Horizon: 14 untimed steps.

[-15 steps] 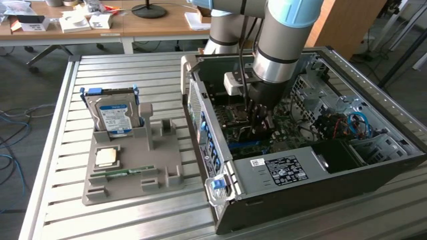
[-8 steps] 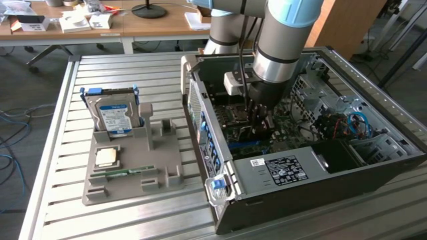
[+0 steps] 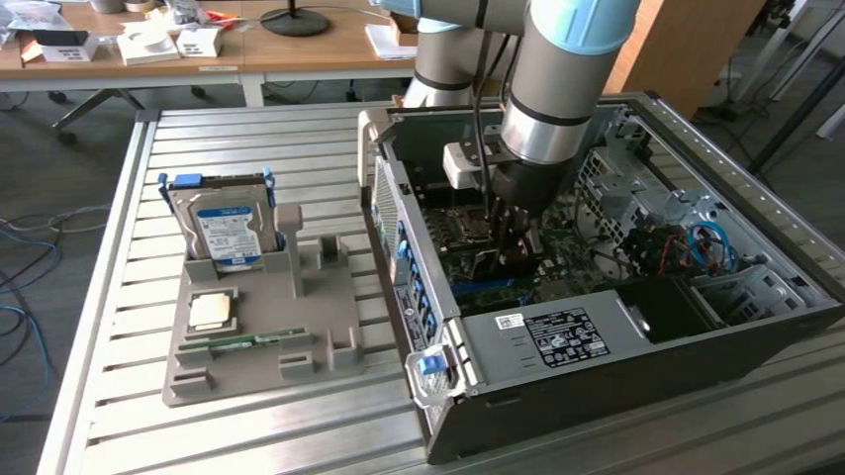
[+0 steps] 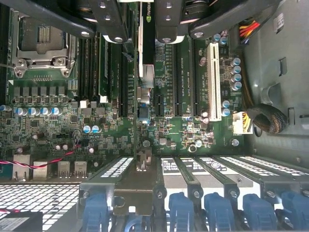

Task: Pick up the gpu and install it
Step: 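Insert the gpu into the slot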

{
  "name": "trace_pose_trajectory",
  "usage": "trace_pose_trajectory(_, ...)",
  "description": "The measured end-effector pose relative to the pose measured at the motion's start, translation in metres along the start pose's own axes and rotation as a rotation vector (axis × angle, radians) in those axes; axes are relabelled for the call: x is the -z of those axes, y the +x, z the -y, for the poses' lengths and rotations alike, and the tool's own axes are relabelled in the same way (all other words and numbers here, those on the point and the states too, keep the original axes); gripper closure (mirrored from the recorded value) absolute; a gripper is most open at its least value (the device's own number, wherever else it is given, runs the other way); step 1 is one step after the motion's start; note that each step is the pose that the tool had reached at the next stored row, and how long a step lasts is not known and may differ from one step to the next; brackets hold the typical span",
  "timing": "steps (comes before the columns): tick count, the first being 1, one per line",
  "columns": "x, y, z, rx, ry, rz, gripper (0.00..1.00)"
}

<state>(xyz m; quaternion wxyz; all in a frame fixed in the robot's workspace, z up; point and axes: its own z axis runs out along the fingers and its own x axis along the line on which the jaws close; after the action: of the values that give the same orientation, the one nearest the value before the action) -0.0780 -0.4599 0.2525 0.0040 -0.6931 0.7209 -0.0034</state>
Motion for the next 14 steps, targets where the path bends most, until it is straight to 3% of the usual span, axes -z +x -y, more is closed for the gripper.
trace_pose_trajectory(14, 0.0, 0.0, -0.0004, 0.0, 0.0017, 0.0022, 0.74)
